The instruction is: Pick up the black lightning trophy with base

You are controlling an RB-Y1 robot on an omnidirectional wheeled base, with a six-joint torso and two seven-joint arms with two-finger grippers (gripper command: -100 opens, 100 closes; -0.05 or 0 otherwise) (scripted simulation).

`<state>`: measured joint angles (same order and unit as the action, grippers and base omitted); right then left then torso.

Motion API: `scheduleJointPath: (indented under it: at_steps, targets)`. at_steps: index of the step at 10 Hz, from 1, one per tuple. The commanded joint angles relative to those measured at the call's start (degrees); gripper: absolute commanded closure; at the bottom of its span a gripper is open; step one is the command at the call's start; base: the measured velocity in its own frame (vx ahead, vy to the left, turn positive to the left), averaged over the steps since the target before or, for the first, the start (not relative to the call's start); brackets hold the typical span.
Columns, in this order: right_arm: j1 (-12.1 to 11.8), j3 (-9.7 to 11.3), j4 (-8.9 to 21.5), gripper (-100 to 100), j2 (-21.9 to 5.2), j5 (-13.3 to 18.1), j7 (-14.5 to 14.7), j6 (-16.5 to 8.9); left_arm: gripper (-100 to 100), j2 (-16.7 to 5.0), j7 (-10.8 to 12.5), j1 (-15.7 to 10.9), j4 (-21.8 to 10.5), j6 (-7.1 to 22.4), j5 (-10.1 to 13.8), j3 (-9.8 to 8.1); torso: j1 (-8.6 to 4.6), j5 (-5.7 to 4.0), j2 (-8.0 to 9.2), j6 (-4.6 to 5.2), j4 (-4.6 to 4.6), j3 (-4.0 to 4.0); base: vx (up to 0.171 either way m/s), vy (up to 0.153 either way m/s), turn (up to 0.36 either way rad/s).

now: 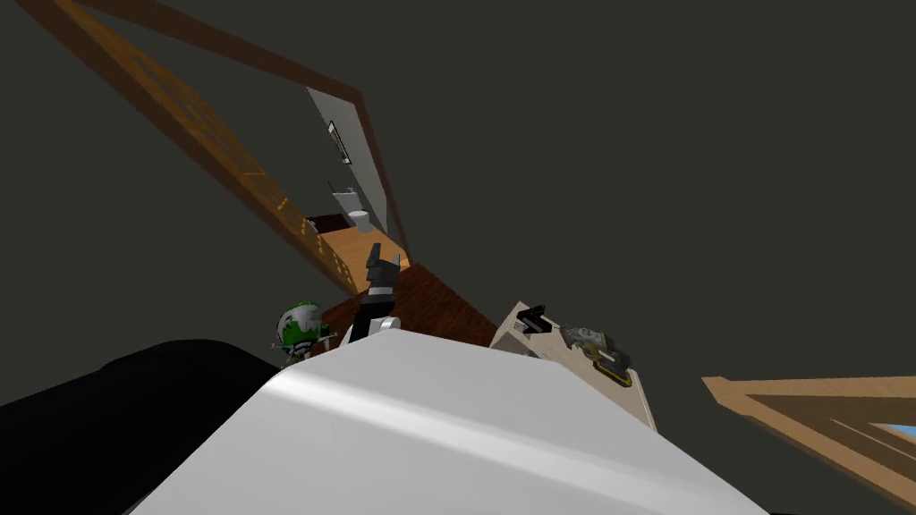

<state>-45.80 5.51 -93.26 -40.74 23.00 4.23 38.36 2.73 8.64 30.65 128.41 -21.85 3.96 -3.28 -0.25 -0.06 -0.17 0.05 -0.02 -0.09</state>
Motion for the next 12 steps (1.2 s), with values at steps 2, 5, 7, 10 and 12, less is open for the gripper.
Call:
scheduleJointPath:
  at_steps: [2, 5, 7, 10, 12]
  targets:
    - [-2.27, -0.06, 4.65, -100, -4.27, 1.70, 2.29, 0.25, 0, 0.00, 0.00, -0.01, 0.00, 0.00, 0.00, 0.01, 0.00, 0.01, -0.01, -0.06, 0.00, 0.00, 0.004, -0.032, 0.404]
    - [-3.92, 0.00, 10.13, -100, -9.01, 3.15, 4.36, 0.31, 0, 0.00, 0.00, -0.01, 0.00, 0.00, 0.00, 0.00, -0.06, 0.00, -0.08, -0.05, -0.02, -0.04, 0.014, -0.042, 0.297]
    - [-4.72, 0.05, 12.25, -100, -11.98, 3.79, 5.39, 0.35, 0, 0.00, 0.00, 0.00, 0.00, 0.00, 0.00, 0.00, -0.03, -0.01, -0.12, -0.02, -0.02, -0.07, 0.013, -0.030, 0.337]
    - [-6.29, 0.20, 17.23, -100, -15.87, 4.89, 7.41, 0.41, 0, 0.00, 0.00, 0.00, 0.00, 0.00, 0.00, 0.00, 0.05, 0.02, -0.11, -0.05, -0.02, -0.06, 0.008, -0.018, 0.285]
    - [-7.06, 0.32, 20.29, -100, -18.31, 5.33, 8.39, 0.45, 0, 0.00, 0.00, 0.01, 0.00, 0.00, 0.00, -0.01, 0.06, 0.01, -0.11, 0.02, -0.02, -0.06, 0.004, -0.013, 0.278]
